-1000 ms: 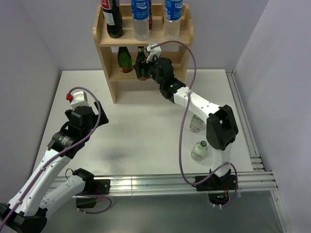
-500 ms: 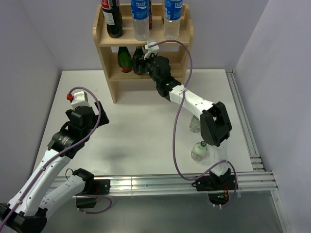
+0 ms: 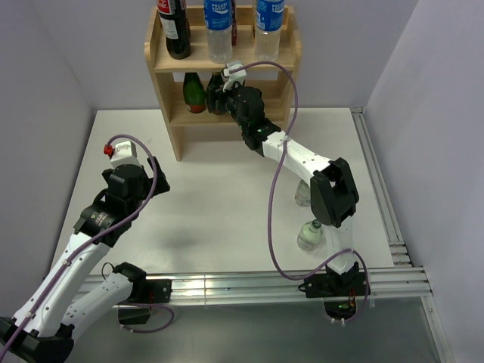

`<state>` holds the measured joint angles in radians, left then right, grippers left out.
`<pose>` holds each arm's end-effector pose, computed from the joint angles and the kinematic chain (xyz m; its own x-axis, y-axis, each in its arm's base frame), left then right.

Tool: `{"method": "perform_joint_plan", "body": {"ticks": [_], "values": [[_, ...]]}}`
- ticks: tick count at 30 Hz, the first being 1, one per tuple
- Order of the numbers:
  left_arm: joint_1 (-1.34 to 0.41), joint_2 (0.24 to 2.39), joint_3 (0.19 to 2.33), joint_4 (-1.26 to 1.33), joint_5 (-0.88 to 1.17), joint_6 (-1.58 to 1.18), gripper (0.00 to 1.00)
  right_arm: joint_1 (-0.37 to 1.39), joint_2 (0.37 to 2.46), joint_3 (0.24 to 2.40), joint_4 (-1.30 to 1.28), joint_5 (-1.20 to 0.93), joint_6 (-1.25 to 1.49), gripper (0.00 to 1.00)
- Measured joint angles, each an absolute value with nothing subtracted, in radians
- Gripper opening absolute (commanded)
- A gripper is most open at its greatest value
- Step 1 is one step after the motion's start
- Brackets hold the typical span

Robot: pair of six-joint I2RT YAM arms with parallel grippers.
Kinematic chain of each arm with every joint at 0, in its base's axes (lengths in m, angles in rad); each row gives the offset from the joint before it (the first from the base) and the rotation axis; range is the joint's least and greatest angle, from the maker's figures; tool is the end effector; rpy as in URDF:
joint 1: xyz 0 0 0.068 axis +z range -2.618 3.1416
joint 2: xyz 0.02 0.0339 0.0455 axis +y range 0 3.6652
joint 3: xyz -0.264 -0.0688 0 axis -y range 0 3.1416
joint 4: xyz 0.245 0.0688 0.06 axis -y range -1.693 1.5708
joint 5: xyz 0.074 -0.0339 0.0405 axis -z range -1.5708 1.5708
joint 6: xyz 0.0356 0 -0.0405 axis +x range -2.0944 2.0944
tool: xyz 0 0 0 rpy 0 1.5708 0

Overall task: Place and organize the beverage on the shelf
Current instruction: Place the drink on the shelf.

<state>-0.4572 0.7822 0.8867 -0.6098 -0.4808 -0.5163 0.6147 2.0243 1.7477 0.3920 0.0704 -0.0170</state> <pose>0.1531 -0.0570 0.3337 -0.3917 -0.2951 -0.8715 -0.1898 0.9527 -0.2373 0.4071 0.2843 0.3542 0.1029 0.0519 -0.9933 -0.5165 0.8562 -0.0088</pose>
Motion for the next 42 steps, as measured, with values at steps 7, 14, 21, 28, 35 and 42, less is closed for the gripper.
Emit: {"method": "perform_joint_plan", "body": {"ticks": [7,14,21,28,35,42], "values": [[-0.455,0.782,0.887,-0.609,-0.469,-0.516,1.0,0.614,2.01,1.729,0.39,0.063,-0.012,0.0],[-0.454,0.782,0.887,-0.609,-0.467,-0.516,1.0,0.614,1.957,1.644,0.391,0.039,0.021,0.0],[-0.453,0.782,0.887,-0.609,-0.467,-0.516,0.99,0.616,1.954,1.656,0.359,0.042,0.028,0.04],[-0.453,0.782,0.887,-0.609,-0.467,-0.516,1.0,0.617,1.981,1.718,0.314,0.06,0.026,0.21],[-0.453,0.782,0.887,-0.609,-0.467,-0.516,1.0,0.617,1.986,1.724,0.315,0.061,0.025,0.28],[-0.452,0.783,0.887,-0.61,-0.467,-0.516,1.0,0.617,1.992,1.734,0.313,0.064,0.024,0.3]]}}
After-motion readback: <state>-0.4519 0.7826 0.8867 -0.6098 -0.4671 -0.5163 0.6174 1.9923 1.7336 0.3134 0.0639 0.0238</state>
